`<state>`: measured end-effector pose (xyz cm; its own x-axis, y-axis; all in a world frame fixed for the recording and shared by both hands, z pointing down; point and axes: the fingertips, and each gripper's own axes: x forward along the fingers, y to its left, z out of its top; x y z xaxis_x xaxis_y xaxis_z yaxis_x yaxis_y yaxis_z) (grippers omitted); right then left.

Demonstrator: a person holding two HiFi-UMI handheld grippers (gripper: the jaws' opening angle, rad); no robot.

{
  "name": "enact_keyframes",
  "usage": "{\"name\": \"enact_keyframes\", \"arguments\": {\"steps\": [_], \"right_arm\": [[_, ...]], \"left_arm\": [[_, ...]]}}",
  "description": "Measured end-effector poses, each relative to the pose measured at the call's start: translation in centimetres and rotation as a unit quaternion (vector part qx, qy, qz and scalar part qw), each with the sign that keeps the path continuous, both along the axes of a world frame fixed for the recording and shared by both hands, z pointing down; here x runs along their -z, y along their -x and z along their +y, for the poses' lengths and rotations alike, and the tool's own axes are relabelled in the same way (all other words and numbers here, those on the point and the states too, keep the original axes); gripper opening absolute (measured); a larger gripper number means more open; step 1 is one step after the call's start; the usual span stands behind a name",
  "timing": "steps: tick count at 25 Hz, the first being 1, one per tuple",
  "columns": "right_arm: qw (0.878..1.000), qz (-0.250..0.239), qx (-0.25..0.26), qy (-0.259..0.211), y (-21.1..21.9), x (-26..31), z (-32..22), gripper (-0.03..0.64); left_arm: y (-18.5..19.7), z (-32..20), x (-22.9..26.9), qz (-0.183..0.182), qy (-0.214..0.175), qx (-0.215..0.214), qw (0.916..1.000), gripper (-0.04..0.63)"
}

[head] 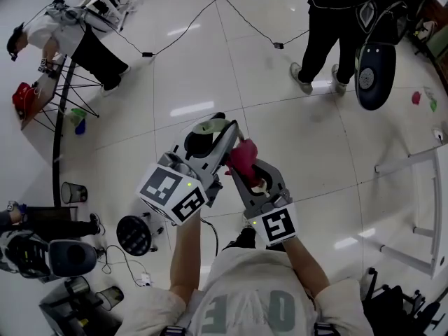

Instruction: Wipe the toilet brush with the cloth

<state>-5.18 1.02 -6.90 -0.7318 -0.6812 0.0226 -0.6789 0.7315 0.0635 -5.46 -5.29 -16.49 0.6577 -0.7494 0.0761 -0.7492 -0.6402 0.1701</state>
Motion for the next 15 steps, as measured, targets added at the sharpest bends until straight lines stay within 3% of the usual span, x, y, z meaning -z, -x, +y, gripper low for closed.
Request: {"name": "enact_keyframes", "arguments": {"steps": [7,12,14,15], "right_arm": [[0.997,0.008,-0.022,-0.075,2.2,4.3,-1.5,0.096],[0.996,-0.003,-0.008,-0.087,3.0,5.6,-0.8,0.095],[0.996,-0.023,-0.012,-0.089,2.9,6.0,-0.6,0.095],[0.994,-0.059,-0.023,-0.086,2.6,6.6,-0.6,0.095]], "left_arm": [[-0.8,1.0,1.6,-0.045,-0.032,0.003,0.9985,0.118],[-0.5,1.7,1.5,-0.04,-0.034,0.012,0.9985,0.118],[-0.5,2.1,1.6,-0.037,-0.035,0.008,0.9987,0.118],[-0.6,2.4,1.6,-0.036,-0.037,0.006,0.9987,0.118]]}}
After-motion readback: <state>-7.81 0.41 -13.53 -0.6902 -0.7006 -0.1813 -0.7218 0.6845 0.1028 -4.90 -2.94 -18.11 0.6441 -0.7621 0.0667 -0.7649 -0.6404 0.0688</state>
